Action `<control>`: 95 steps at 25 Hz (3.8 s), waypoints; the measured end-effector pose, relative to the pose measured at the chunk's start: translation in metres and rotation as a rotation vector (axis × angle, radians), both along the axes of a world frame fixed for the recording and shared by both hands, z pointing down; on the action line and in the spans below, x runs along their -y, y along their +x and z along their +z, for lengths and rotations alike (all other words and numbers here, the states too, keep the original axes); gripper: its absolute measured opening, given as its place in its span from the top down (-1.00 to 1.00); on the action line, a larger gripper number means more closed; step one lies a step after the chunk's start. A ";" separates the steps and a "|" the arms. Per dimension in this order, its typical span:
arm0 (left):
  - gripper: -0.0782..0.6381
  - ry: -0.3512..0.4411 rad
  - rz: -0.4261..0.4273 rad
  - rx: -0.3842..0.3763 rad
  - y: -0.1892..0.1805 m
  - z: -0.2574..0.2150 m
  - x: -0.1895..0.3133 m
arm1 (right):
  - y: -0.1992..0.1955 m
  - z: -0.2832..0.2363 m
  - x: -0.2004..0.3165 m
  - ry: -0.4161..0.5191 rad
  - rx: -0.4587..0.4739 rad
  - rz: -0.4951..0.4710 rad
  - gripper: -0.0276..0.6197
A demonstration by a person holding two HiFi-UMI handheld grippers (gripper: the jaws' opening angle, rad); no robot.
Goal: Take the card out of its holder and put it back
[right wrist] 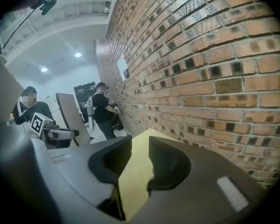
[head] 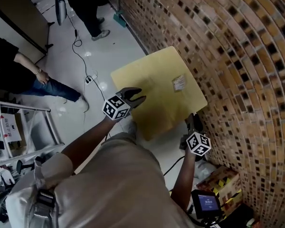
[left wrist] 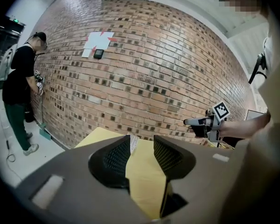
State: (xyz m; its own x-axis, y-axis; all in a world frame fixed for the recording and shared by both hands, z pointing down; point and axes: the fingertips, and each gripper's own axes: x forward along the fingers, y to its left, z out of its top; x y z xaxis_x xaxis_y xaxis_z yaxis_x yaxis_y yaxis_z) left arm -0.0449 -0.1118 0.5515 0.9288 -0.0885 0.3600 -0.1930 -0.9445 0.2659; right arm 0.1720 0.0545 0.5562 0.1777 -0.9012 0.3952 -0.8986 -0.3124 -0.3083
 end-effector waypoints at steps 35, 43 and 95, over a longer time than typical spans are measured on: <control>0.28 -0.002 -0.211 0.114 0.095 0.023 0.046 | 0.106 0.095 0.152 -0.149 -0.031 -0.301 0.58; 0.28 0.000 -0.247 0.142 0.099 0.030 0.044 | 0.103 0.136 0.178 -0.230 -0.048 -0.396 0.58; 0.28 -0.043 -0.309 0.162 0.086 0.044 0.062 | 0.105 0.231 0.203 -0.347 0.019 -0.379 0.86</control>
State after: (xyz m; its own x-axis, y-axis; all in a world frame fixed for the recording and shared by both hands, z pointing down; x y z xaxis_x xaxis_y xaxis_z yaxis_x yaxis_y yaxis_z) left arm 0.0415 -0.1737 0.5954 0.7906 -0.3382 0.5104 -0.5114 -0.8231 0.2467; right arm 0.2772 -0.1483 0.7870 -0.1459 -0.7162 0.6825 -0.9638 -0.0527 -0.2612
